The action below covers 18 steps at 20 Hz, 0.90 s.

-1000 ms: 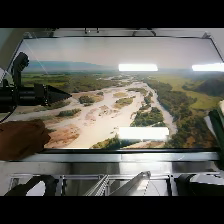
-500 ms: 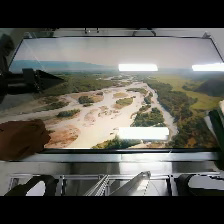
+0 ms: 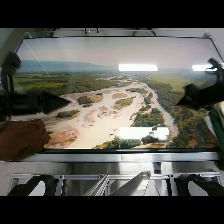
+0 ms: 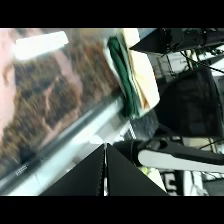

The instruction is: Fold the shirts.

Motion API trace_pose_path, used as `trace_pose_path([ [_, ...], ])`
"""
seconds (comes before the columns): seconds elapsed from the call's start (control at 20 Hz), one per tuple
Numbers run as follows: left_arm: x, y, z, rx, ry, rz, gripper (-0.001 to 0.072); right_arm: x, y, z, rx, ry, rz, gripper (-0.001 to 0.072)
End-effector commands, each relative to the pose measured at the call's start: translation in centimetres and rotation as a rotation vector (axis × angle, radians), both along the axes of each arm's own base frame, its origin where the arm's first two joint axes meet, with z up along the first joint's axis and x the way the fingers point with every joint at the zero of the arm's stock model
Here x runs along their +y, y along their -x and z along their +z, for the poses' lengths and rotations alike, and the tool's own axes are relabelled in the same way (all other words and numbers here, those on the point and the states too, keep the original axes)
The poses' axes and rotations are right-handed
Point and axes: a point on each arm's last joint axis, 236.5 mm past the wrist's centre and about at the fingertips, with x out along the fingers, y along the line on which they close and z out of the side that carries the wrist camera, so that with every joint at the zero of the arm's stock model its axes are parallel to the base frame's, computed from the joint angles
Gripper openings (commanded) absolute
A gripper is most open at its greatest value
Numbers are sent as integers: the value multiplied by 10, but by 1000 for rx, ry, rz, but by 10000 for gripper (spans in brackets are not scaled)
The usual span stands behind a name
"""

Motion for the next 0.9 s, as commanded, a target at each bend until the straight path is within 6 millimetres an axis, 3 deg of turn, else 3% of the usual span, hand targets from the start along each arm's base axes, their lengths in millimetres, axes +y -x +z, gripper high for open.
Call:
trace_pose_path([
  [0.0, -16, 41, -58, 110, 6, 31, 23, 76, 54, -25, -114, -112, 137, 19],
  [0.1, -17, 53, -77, 141, 5, 50, 24, 86, 63, -40, -124, -119, 143, 19],
  [0.25, -19, 64, -83, 139, 6, 49, 24, 95, 65, -35, -127, -162, 154, 18],
  [0.85, -17, 73, -45, -121, -22, 114, 22, 97, 70, -35, -109, -169, 166, 19],
])
